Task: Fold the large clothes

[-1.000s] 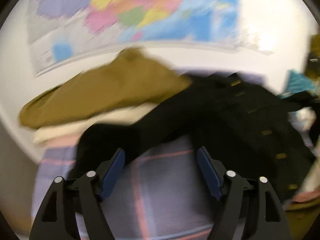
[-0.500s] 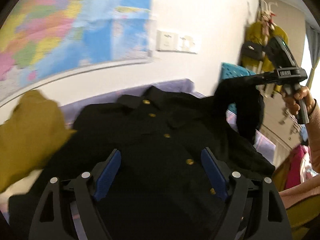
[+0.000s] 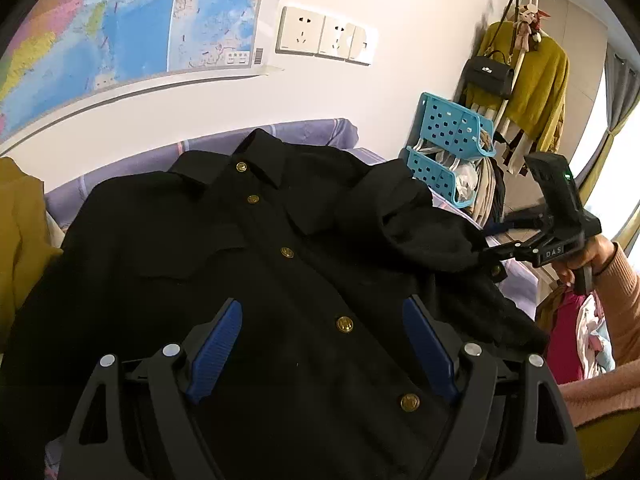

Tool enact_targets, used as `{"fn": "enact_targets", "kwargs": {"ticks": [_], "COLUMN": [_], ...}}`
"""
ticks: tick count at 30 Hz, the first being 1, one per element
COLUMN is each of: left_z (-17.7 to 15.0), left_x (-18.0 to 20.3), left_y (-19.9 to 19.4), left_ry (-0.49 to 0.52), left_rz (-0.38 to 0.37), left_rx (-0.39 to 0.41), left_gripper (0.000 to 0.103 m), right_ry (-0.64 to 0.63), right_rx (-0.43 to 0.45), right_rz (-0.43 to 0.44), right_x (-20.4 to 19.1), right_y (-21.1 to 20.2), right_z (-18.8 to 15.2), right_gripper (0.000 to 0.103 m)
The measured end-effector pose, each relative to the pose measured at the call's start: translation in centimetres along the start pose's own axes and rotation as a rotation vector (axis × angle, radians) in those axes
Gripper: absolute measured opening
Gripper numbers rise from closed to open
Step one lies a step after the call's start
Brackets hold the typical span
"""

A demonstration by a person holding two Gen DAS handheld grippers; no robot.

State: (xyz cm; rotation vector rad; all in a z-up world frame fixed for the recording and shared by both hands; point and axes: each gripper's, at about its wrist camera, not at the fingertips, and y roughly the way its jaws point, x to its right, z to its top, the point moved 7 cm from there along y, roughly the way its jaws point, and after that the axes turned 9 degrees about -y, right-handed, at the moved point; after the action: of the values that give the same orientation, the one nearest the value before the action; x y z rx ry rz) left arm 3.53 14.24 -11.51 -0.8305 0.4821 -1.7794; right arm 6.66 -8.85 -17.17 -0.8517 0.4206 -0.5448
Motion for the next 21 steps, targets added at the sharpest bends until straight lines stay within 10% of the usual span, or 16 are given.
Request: {"fn": "enact_targets", "kwargs": {"ticks": [1,7,12,14,21], "left_z": [0.2,2.0,4.4,4.5,-0.5], "left_x": [0.0,-0.4,-0.9,-1.1,1.5], "left_y": [0.1,-1.8,-4.0,-4.1,-0.9], "left_ry": [-0.004,-0.024,-0.026,-0.028,-0.008], "left_rz": [-0.004,-0.041,-0.042,-0.031,-0.112], "left_rx": [-0.001,0.048,0.11,0.107,-0.09], "left_gripper": [0.08,0.08,0.08,0.08,0.082], "right_ry": [-0.004,-0.109,-0.234,-0.268,-0.083], "right_rx": [0.012,0.264,0.203,0.144,0.274], "right_rz": [0.021,0.307,0.509,0.489,0.189], "right_x": [-0.4,-8.7,-17.3,-18.5,-6.2], "right_y": [-0.4,-7.7,-4.3,-2.0,-3.4], "right_z": [0.2,5.7,7.9,7.9,8.9], "right_gripper": [0.012,0.01,0.017,0.061,0.055]}}
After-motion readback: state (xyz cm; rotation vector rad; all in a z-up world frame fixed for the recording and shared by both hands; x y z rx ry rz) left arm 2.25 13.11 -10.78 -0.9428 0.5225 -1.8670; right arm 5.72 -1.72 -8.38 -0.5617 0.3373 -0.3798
